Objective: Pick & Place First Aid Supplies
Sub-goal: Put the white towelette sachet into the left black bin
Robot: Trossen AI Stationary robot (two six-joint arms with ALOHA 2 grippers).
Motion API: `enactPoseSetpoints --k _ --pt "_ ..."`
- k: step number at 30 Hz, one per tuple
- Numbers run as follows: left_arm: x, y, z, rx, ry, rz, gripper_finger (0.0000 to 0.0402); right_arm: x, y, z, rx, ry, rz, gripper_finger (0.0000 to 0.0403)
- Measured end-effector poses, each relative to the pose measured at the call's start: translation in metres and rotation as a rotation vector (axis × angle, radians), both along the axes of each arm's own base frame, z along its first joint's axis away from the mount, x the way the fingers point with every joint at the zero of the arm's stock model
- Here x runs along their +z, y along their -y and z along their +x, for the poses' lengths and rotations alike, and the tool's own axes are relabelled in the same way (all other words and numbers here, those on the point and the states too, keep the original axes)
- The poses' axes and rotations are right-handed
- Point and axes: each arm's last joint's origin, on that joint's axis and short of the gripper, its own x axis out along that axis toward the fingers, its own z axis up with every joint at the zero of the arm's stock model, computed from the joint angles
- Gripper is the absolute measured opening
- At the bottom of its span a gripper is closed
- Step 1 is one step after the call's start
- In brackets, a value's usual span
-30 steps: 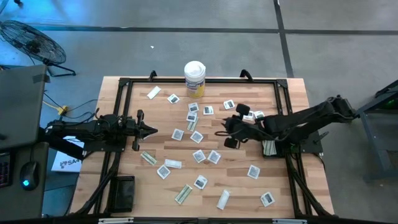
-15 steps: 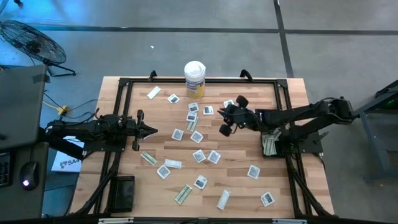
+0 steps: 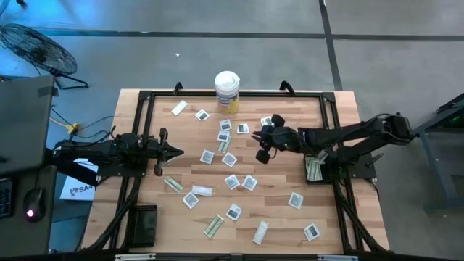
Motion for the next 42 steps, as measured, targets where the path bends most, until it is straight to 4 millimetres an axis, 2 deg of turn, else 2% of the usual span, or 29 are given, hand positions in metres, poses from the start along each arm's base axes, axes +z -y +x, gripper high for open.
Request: enactPoseSetpoints --k 15,22,37,42 --pt "0.0 0.0 0.0 0.0 0.0 0.0 0.0001 -0.007 -0.039 -0.006 0.066 -0.041 0.103 0.0027" --pt "0.0 0.0 0.0 0.0 0.0 0.0 0.0001 -0.006 -0.033 -0.006 0.011 -0.041 0.053 0.0028" --pt "0.0 0.0 0.0 0.0 0.0 0.0 0.0001 -0.004 -0.013 -0.005 0.008 -0.05 0.042 0.0028" --pt "0.0 0.0 0.0 0.0 0.0 0.0 0.0001 0.0 -0.011 -0.003 0.002 -0.006 0.037 0.0028"
